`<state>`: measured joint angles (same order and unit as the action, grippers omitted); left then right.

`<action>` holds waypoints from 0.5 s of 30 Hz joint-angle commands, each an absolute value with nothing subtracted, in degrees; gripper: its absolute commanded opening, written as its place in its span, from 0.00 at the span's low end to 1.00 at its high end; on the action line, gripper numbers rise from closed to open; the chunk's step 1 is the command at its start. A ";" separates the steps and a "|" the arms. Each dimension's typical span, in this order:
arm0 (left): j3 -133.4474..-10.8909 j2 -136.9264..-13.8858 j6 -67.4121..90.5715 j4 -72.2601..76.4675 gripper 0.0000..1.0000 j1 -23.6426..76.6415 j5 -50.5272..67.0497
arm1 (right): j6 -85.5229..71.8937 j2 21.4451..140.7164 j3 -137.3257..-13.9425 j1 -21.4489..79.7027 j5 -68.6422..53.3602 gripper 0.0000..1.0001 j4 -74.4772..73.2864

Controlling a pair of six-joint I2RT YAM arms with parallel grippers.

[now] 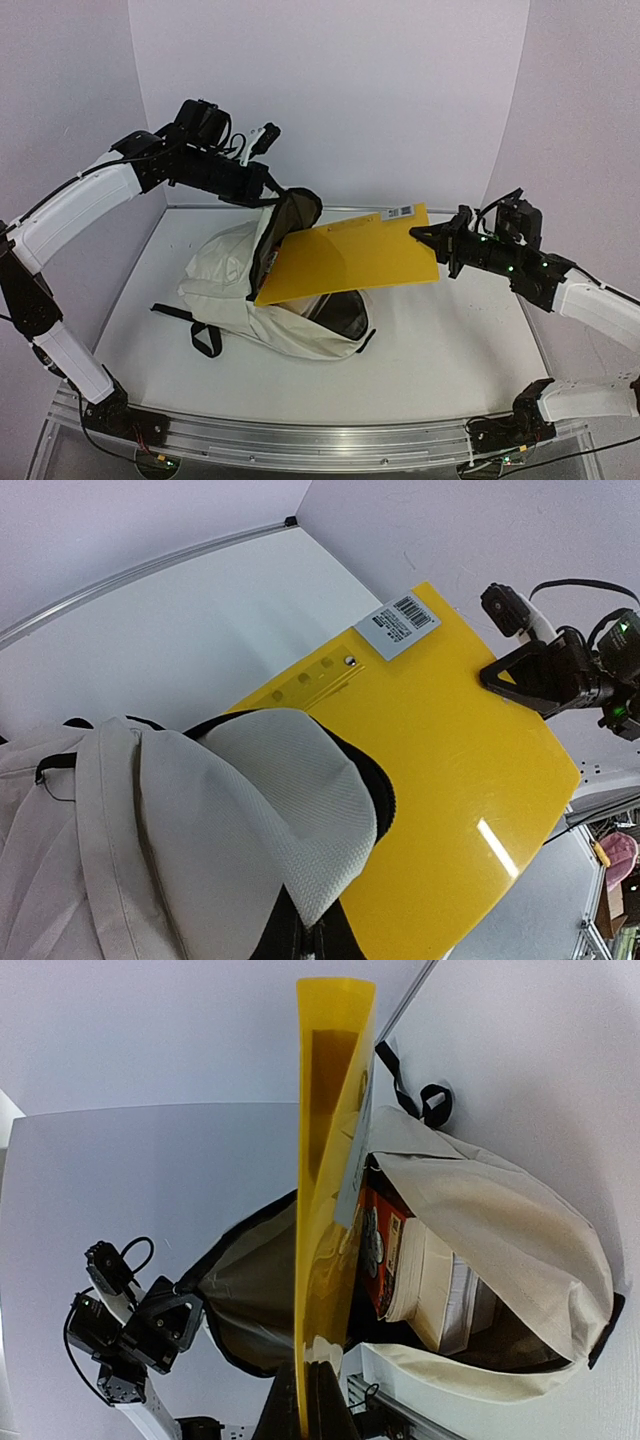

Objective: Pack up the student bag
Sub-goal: Place the stationery in the student bag.

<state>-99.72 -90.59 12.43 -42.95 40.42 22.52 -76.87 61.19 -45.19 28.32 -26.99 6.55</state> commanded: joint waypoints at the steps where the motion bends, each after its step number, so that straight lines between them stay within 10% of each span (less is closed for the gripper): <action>1: -102.61 -85.29 12.35 -32.52 0.00 40.63 28.31 | -79.91 62.18 -43.48 29.84 -13.16 0.00 17.49; 15: -105.60 -84.46 7.43 -39.32 0.00 40.61 26.55 | -67.09 65.80 -47.62 33.40 -3.50 0.00 15.42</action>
